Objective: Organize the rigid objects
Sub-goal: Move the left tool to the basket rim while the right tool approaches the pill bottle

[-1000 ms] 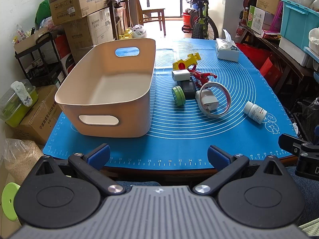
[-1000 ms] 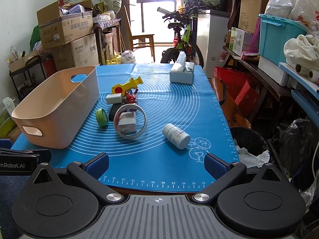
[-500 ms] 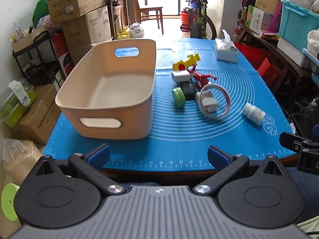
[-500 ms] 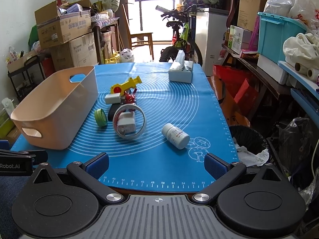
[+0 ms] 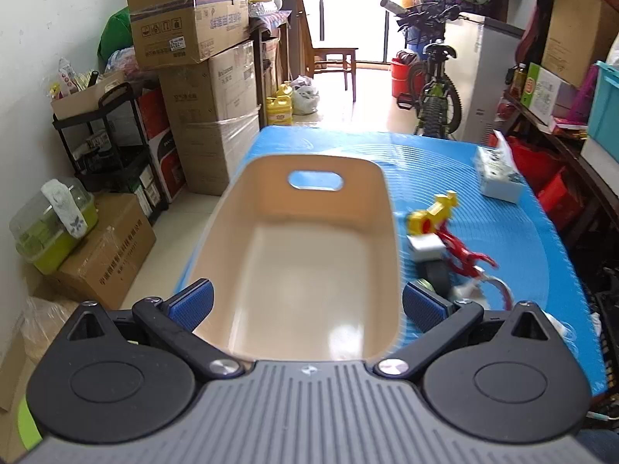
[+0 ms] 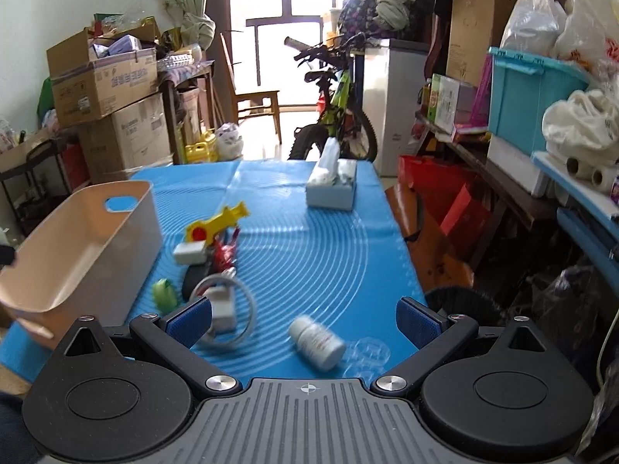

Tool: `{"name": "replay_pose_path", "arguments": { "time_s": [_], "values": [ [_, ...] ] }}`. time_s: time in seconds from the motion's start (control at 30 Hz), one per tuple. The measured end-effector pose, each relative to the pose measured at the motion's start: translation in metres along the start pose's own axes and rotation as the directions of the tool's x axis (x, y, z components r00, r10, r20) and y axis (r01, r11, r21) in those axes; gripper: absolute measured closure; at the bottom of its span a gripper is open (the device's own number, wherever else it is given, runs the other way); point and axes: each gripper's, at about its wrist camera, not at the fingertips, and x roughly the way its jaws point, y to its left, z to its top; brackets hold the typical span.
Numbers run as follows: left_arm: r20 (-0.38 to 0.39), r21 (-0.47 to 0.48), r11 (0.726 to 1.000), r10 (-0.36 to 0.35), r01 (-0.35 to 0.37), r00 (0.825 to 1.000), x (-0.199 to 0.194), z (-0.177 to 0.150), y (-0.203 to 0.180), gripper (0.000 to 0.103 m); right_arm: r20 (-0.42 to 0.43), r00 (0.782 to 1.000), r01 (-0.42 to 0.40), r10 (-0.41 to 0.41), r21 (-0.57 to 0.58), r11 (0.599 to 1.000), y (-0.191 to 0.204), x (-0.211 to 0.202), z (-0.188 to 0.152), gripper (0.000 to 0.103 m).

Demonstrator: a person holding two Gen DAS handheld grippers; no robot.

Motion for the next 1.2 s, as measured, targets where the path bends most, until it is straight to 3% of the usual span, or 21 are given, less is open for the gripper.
{"name": "replay_pose_path", "arguments": {
  "time_s": [0.2,0.37,0.47,0.7,0.77,0.93,1.07,1.13,1.2],
  "values": [
    [-0.035,0.012,0.998,0.063,-0.063,0.997,0.034,0.032,0.029,0.001,-0.036,0.999,0.019,-0.019,0.004,1.000,-0.003,0.035,0.012,0.003],
    [-0.088,-0.015,0.999,0.030,-0.031,0.996,0.066,0.046,0.054,0.001,-0.088,0.996,0.021,-0.019,0.026,0.999,-0.008,0.068,0.012,0.003],
    [-0.116,0.019,0.998,0.064,-0.062,0.991,0.084,0.045,0.064,0.001,-0.122,0.992,0.023,-0.020,0.026,0.999,-0.009,0.087,0.010,0.003],
    [-0.237,0.013,1.000,0.015,-0.012,0.971,0.126,0.025,0.093,0.004,-0.184,0.983,0.017,-0.018,-0.007,1.000,-0.009,0.130,0.009,0.003],
    [-0.279,-0.001,1.000,0.005,-0.005,0.960,0.136,0.020,0.102,0.018,-0.202,0.979,0.023,-0.028,-0.027,0.999,-0.006,0.139,0.006,0.003],
    [-0.360,-0.038,0.999,-0.034,0.022,0.932,0.154,0.005,0.115,0.019,-0.238,0.971,0.028,-0.030,-0.012,1.000,-0.006,0.151,0.005,0.004],
    [-0.403,-0.024,0.999,-0.038,0.030,0.914,0.160,-0.002,0.114,0.033,-0.267,0.963,0.024,-0.029,-0.021,0.999,-0.006,0.159,0.004,0.004],
    [-0.406,-0.029,0.998,-0.055,0.047,0.912,0.160,-0.002,0.115,0.037,-0.292,0.956,0.020,-0.038,-0.063,0.998,-0.001,0.165,0.002,0.004],
    [-0.404,-0.038,0.997,-0.081,0.072,0.911,0.159,-0.002,0.115,0.047,-0.317,0.948,0.007,-0.044,-0.117,0.993,0.004,0.170,0.000,0.004]
  ]
}}
